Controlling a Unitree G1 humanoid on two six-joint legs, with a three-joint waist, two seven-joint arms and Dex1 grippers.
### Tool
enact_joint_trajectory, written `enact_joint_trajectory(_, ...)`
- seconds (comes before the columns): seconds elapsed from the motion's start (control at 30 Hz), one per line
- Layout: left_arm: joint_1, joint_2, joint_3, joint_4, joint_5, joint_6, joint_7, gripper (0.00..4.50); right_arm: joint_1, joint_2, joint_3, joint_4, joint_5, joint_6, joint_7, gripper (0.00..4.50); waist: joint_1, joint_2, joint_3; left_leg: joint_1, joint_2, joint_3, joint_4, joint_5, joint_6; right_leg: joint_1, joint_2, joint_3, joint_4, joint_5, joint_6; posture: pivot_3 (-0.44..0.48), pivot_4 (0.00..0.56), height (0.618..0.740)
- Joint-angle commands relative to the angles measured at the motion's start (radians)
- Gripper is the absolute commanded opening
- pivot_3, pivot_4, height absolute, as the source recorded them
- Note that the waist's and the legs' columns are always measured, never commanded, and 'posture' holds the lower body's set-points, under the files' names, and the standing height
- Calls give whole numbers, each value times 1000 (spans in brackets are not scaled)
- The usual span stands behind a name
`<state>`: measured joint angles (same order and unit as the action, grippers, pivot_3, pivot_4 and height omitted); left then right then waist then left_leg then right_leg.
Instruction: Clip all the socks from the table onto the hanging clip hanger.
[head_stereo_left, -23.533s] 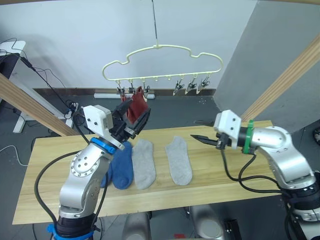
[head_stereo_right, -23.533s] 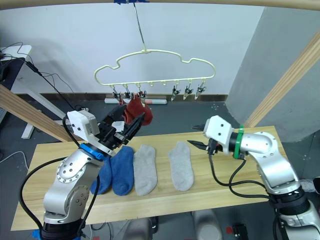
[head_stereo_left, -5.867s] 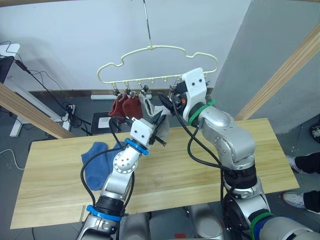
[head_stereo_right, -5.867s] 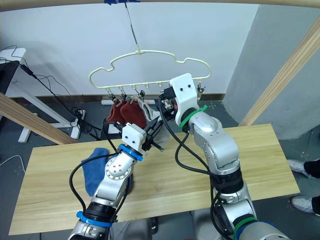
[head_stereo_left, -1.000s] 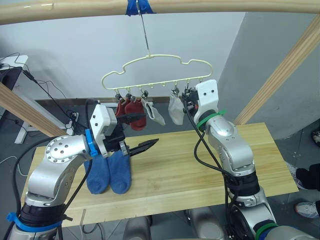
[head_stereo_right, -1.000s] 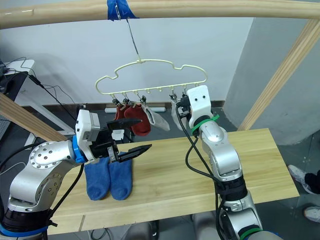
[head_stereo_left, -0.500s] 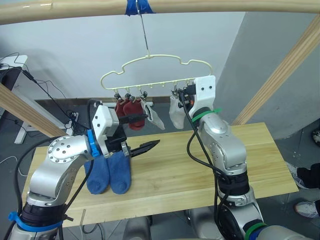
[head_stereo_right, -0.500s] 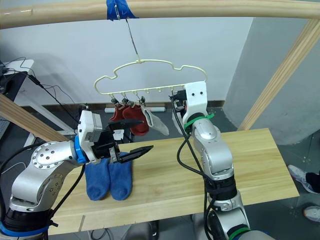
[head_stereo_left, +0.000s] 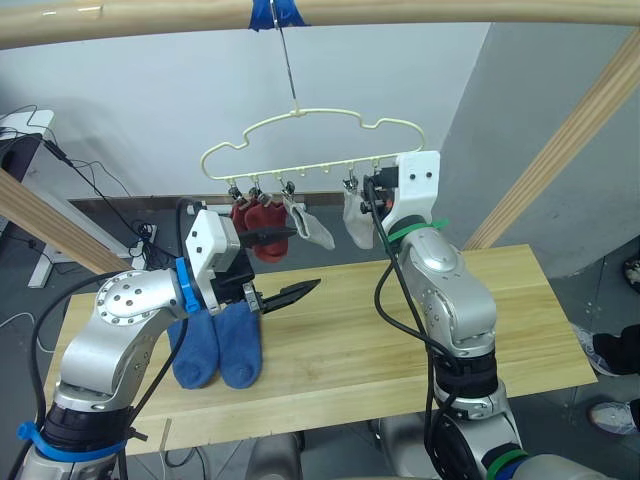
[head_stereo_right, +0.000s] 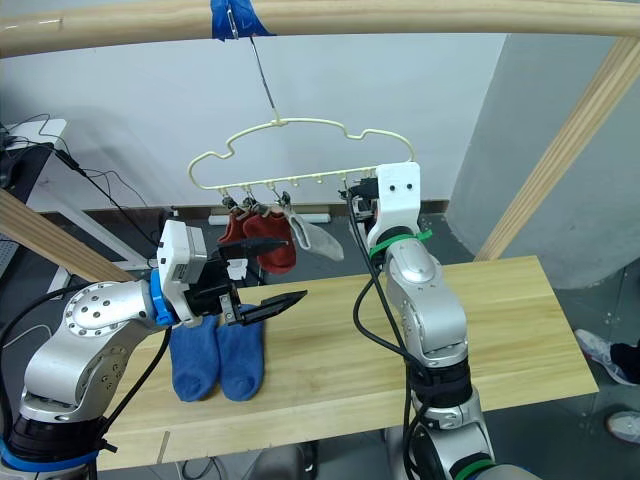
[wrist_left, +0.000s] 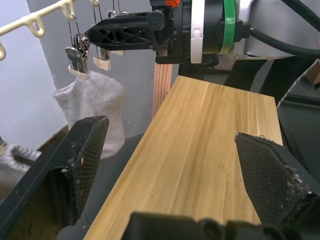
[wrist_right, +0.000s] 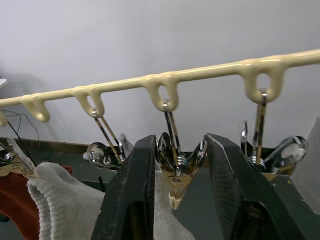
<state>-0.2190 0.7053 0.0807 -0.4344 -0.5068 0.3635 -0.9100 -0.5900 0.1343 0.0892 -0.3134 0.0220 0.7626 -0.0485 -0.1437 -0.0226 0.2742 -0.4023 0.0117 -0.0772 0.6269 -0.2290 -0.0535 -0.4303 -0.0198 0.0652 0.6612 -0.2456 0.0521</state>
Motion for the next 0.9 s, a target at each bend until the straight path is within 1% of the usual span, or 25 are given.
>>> enact_joint_trajectory(0.03,-8,0,0,-16,0,-20,-8,4479,9,21,-1,-62,-2,7,-27,1558,-1,0,0,0,0,0,0,0,0,0,0,0,0,0,0,-196,275,740)
enact_joint_trajectory(0.3,-15,-4,-7,-10,4,-23,-9,4479,17,28,-7,-74,14,14,-30,1558,-3,0,0,0,0,1,0,0,0,-1,0,1,0,0,0,-199,275,740)
enact_joint_trajectory(0.67,-13,-4,-7,-12,7,-24,-14,4479,-8,37,-10,-63,58,-13,-14,1558,-5,0,0,-2,0,1,-1,0,0,-3,0,1,0,0,0,-197,274,740)
enact_joint_trajectory(0.8,-14,-5,-9,-11,8,-24,-15,4479,-8,42,-10,-66,67,-12,-17,1558,-5,0,0,-7,0,1,0,0,0,-9,0,1,1,0,0,-198,275,740)
enact_joint_trajectory(0.9,-14,-6,-9,-11,9,-24,-16,4479,-8,45,-10,-69,71,-14,-21,1558,-4,0,0,-9,0,1,0,0,0,-11,0,1,1,1,-2,-199,276,740)
